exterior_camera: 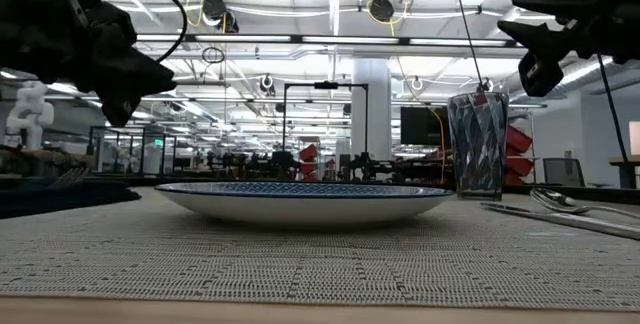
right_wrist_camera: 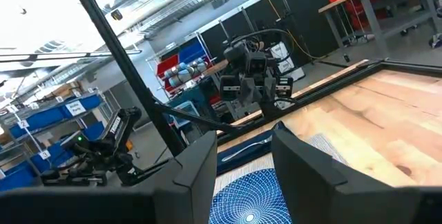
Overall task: Set table place
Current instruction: Return to Home Position
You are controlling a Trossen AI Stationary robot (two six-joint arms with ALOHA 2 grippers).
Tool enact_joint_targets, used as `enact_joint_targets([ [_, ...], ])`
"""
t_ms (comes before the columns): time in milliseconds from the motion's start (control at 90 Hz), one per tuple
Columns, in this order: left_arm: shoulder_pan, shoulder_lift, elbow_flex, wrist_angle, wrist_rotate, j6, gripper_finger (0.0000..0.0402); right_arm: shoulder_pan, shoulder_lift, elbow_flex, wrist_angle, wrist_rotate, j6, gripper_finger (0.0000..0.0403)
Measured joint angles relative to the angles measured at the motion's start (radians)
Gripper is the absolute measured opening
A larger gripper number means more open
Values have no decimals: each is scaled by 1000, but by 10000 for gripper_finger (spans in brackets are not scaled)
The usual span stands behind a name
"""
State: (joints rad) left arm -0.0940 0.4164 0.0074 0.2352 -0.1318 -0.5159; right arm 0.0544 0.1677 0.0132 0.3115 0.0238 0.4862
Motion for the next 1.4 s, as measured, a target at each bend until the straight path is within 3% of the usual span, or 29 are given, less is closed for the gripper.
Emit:
enact_joint_targets([
  [1400, 0, 0, 0, 0, 0, 0, 60, 0, 0, 0, -18, 0, 0, 128],
])
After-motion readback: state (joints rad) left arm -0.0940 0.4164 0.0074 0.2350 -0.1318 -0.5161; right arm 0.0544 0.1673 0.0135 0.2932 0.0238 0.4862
